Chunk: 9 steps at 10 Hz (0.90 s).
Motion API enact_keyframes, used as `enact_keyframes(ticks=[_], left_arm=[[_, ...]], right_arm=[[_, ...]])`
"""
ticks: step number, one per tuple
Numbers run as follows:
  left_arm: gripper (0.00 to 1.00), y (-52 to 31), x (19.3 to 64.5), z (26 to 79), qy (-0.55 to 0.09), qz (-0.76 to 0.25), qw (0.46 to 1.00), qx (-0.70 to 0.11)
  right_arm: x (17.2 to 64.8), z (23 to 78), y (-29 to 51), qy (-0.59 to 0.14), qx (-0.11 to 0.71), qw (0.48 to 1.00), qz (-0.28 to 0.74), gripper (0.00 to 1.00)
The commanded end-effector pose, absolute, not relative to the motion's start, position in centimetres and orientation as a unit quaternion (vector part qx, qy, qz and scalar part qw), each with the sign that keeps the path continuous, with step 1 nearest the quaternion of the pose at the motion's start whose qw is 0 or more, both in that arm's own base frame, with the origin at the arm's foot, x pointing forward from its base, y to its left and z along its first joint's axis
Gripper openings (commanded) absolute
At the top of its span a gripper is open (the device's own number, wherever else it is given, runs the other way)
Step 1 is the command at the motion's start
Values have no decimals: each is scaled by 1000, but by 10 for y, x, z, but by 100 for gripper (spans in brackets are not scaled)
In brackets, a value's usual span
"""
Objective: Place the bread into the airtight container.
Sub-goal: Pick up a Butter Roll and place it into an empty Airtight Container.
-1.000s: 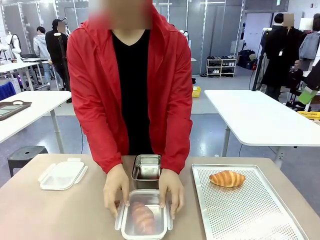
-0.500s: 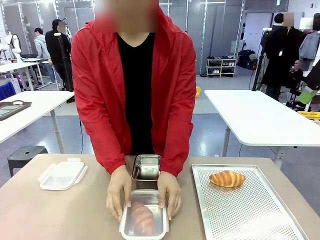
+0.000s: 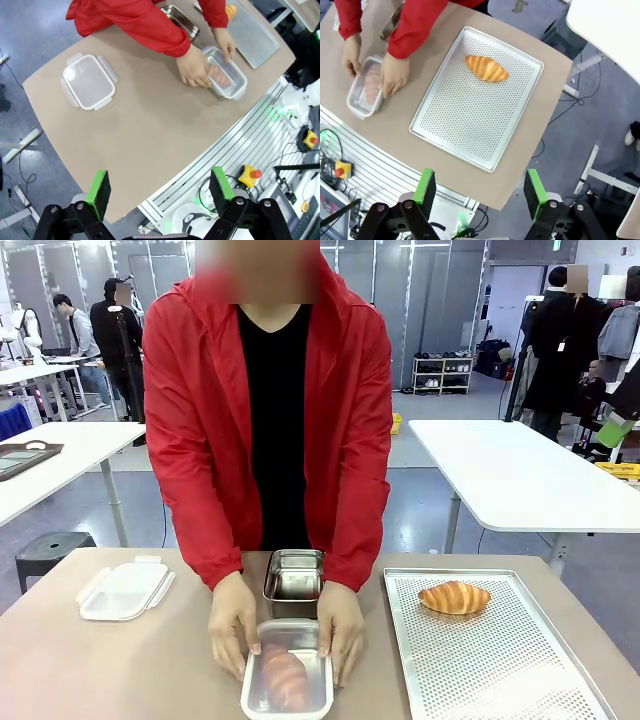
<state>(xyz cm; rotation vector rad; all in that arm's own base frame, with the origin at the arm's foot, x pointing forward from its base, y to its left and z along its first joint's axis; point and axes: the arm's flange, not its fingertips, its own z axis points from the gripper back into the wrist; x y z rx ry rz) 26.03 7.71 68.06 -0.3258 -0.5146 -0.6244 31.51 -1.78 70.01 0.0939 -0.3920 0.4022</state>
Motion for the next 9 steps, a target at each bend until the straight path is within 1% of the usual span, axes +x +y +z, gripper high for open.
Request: enact_keyframes(ticks=[1, 6, 8, 9], left_arm=[[100, 77, 260, 682, -251, -311, 903, -160], [100, 77, 260, 682, -251, -311, 903, -160], [100, 77, 260, 682, -251, -311, 903, -160], [100, 77, 260, 682, -251, -311, 903, -160]], right_arm=[[318, 703, -18, -194, 45, 960, 199, 88], [315, 700, -18, -193, 46, 960, 198, 89], [327, 703, -5, -196, 9, 944, 265, 89], [339, 703, 6, -191, -4, 926, 325, 89]])
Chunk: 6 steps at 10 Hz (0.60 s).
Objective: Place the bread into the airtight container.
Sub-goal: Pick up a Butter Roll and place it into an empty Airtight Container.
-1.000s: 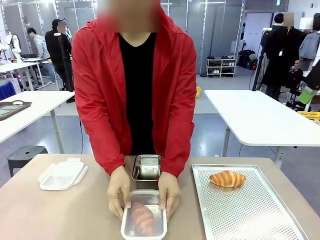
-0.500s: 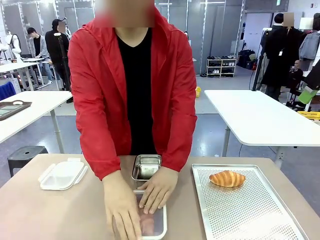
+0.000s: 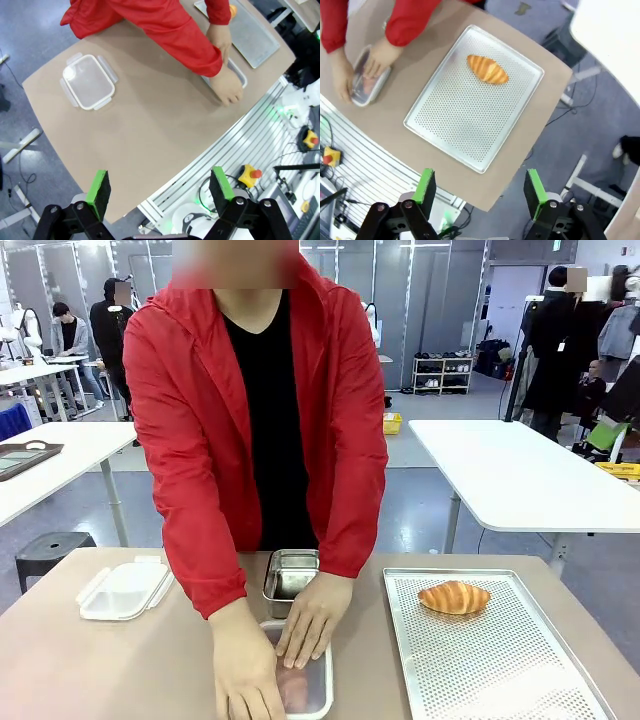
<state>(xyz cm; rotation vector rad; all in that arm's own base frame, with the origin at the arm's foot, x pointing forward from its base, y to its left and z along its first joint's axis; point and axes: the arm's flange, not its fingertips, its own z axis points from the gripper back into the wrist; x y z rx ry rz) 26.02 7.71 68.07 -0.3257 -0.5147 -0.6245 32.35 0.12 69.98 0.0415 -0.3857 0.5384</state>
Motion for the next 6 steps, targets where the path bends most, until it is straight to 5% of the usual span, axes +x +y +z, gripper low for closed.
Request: enact_keyframes(ticks=[1, 6], left_arm=[[100, 77, 260, 682, -251, -311, 903, -160], [100, 77, 260, 682, -251, -311, 903, -160]], right_arm=[[355, 699, 18, -188, -22, 916, 354, 89], [419, 632, 68, -166, -76, 837, 515, 89]])
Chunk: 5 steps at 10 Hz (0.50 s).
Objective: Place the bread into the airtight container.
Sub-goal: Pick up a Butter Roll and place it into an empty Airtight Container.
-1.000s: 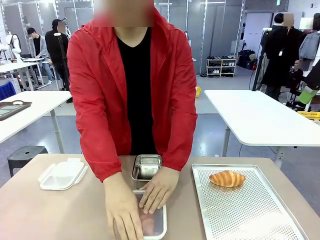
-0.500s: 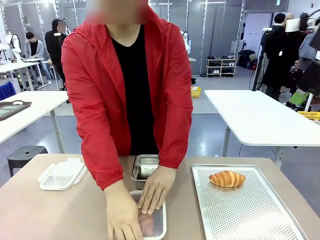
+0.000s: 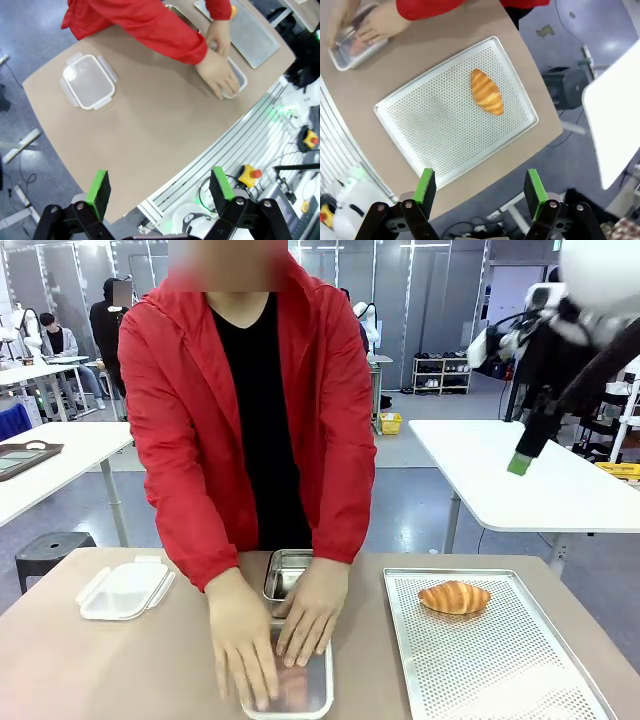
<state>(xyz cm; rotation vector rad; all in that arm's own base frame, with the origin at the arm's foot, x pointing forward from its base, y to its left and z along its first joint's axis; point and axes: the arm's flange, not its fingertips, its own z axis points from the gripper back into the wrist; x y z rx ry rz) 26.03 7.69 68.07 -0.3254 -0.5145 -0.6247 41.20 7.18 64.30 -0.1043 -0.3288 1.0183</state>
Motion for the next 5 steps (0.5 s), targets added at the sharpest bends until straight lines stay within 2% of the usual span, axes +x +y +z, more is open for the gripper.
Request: enact_keyframes(ticks=[1, 4, 5], left_arm=[[100, 77, 260, 682, -251, -311, 903, -160], [100, 77, 260, 682, -251, -311, 903, -160], [100, 77, 260, 682, -251, -311, 903, -160]], right_arm=[[430, 609, 74, -153, -86, 825, 538, 89], [461, 542, 85, -107, -60, 800, 587, 91], [469, 527, 87, -104, -58, 794, 596, 100]])
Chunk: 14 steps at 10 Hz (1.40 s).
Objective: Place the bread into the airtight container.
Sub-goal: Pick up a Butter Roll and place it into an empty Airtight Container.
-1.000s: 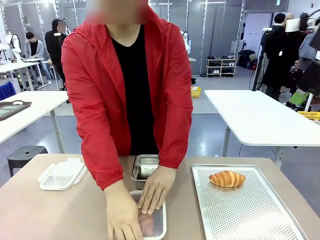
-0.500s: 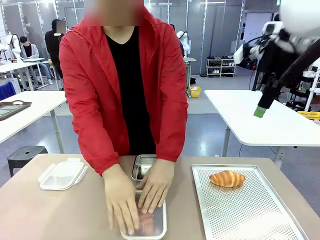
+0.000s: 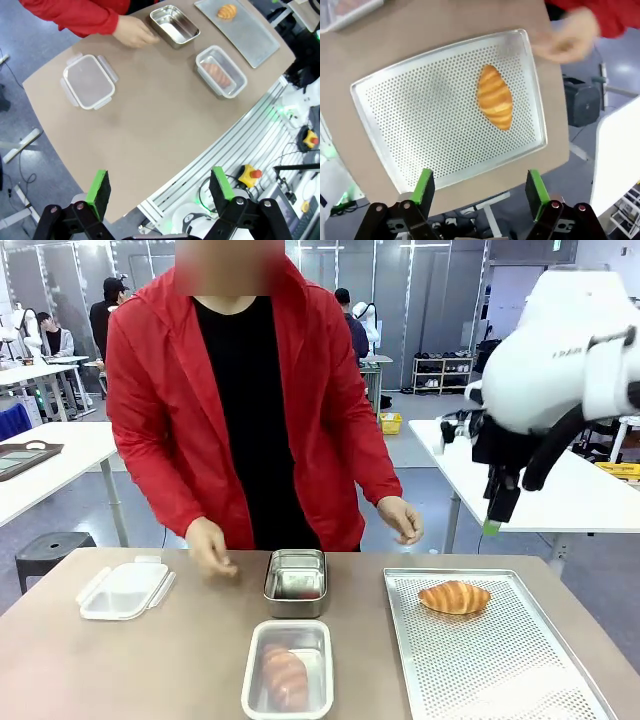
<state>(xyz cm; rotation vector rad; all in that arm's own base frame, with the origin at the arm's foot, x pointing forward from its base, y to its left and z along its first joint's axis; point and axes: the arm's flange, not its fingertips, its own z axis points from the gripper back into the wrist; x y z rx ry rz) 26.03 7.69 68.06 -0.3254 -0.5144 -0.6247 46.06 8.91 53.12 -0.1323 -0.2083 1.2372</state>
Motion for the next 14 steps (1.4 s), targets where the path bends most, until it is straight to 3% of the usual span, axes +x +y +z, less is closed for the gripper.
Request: enact_keyframes(ticks=[1, 6, 12, 13, 14], left_arm=[[100, 77, 260, 682, -251, -311, 903, -160], [100, 77, 260, 682, -251, -311, 903, -160], [100, 77, 260, 682, -251, -311, 903, -160], [100, 77, 260, 682, -251, -311, 903, -160], [100, 77, 260, 682, -251, -311, 903, -160]], right_arm=[[476, 514, 87, -95, -57, 786, 607, 100], [503, 470, 89, -73, -35, 754, 652, 100], [497, 470, 92, -63, -41, 762, 643, 100], [506, 455, 96, -78, 2, 727, 682, 100], [516, 442, 92, -94, 6, 729, 678, 100]])
